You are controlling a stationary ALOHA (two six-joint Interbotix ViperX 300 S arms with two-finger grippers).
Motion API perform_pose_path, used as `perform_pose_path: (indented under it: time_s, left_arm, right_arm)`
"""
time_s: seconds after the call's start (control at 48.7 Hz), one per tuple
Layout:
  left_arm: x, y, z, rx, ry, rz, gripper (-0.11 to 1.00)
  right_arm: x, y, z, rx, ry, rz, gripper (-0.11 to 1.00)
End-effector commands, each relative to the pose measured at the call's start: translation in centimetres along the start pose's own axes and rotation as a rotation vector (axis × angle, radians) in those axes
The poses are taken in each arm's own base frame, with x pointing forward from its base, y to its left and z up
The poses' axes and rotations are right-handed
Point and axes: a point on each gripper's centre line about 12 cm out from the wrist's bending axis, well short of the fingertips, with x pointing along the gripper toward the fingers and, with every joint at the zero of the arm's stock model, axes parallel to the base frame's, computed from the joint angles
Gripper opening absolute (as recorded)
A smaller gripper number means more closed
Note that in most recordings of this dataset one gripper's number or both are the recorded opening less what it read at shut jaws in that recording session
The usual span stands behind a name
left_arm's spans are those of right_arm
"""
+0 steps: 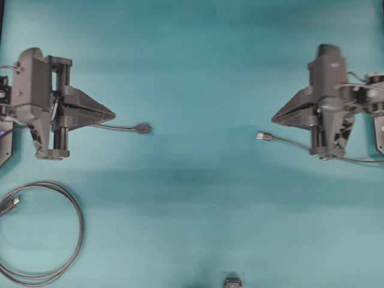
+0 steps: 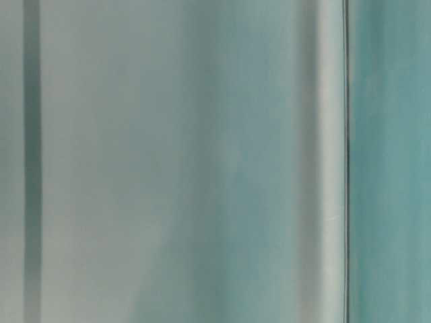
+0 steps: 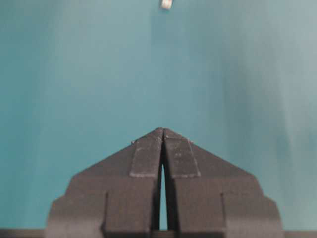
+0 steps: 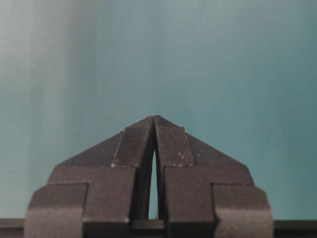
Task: Insert the USB using both arms.
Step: 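Lower both grippers toward the USB cable ends on the table, then close left gripper on female USB end, right gripper on male plug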
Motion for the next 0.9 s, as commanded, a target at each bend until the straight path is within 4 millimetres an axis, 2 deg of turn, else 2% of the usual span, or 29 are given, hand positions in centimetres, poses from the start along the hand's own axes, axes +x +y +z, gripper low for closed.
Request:
perform_pose_path:
  time_s: [0.0, 0.062, 0.144, 0.328, 0.369, 0.493, 0.698, 0.78, 0.882]
  left_arm:
    - [0.0, 0.1, 0.1, -0.024, -0.002, 0.003, 0.04]
    - [0.0, 0.1, 0.0, -0.024, 0.001, 0.003, 0.08]
    - [0.1, 0.2, -0.2, -0.025, 0.009, 0.005, 0.23]
    - [0.7, 0.2, -0.7, -0.022, 0.04, 0.005, 0.77]
    - [0.9, 0.2, -1.0, -0.022, 0.051, 0.005, 0.84]
    - [1.9, 0.2, -1.7, -0.016, 0.086, 0.005, 0.77]
    - [3.5, 0.2, -2.9, -0.012, 0.13, 0.006, 0.76]
    - [3.9, 0.2, -3.1, -0.012, 0.14, 0.006, 0.76]
    - [4.2, 0.2, -3.3, -0.013, 0.14, 0.007, 0.76]
  right_arm:
    - [0.4, 0.1, 0.4, 0.024, 0.032, -0.004, 0.0]
    - [0.7, 0.1, -0.1, 0.047, 0.062, -0.011, 0.0]
    - [1.0, 0.0, -0.4, 0.089, 0.086, -0.018, 0.0]
    - [1.7, -0.1, -1.1, 0.131, 0.123, -0.028, 0.0]
    - [1.9, -0.1, -1.3, 0.132, 0.133, -0.03, 0.0]
    - [2.7, -0.3, -2.0, 0.132, 0.171, -0.039, 0.0]
    - [4.1, -0.3, -3.0, 0.127, 0.234, -0.052, 0.02]
    - [4.6, -0.2, -3.2, 0.127, 0.254, -0.054, 0.12]
    - [5.1, -0.2, -3.3, 0.126, 0.278, -0.059, 0.38]
